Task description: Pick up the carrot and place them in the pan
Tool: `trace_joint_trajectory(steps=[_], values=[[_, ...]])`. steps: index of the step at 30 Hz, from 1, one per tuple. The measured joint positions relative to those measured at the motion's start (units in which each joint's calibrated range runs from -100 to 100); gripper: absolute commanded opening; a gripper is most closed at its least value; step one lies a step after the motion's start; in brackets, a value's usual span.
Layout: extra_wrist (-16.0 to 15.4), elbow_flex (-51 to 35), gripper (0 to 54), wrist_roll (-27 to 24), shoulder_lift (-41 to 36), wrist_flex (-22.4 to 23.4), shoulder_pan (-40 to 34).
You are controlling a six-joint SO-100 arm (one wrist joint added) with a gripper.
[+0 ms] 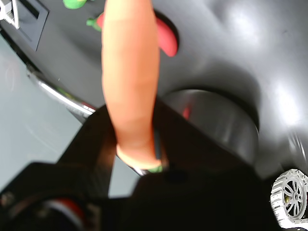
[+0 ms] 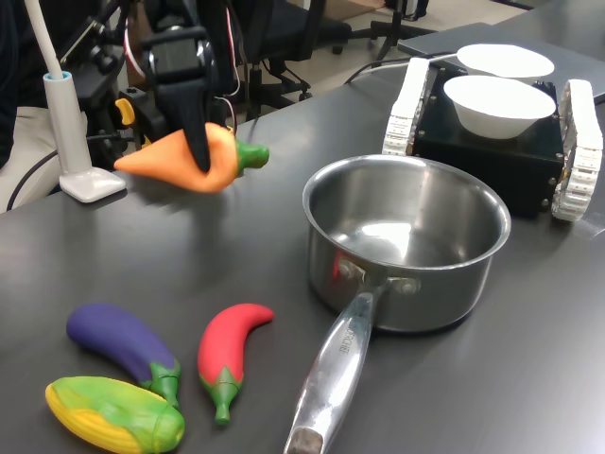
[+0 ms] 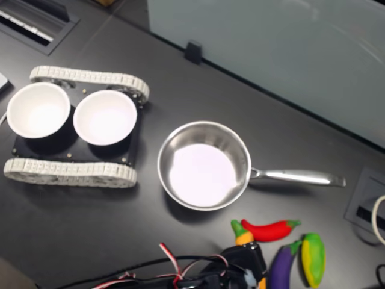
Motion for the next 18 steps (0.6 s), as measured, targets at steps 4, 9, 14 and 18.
trace_joint_trajectory(steps=[4,9,14,18], values=[[0.0,0.0,0.0,-0.5,-3.1,-0.3,-2.4],[0.0,0.0,0.0,-1.3,-7.3,-1.2,-4.1],[0.0,-3.5,0.0,-1.5,-10.8,-1.4,-6.2],[1.0,-6.2,0.0,-2.2,-13.0,-2.6,-10.1]])
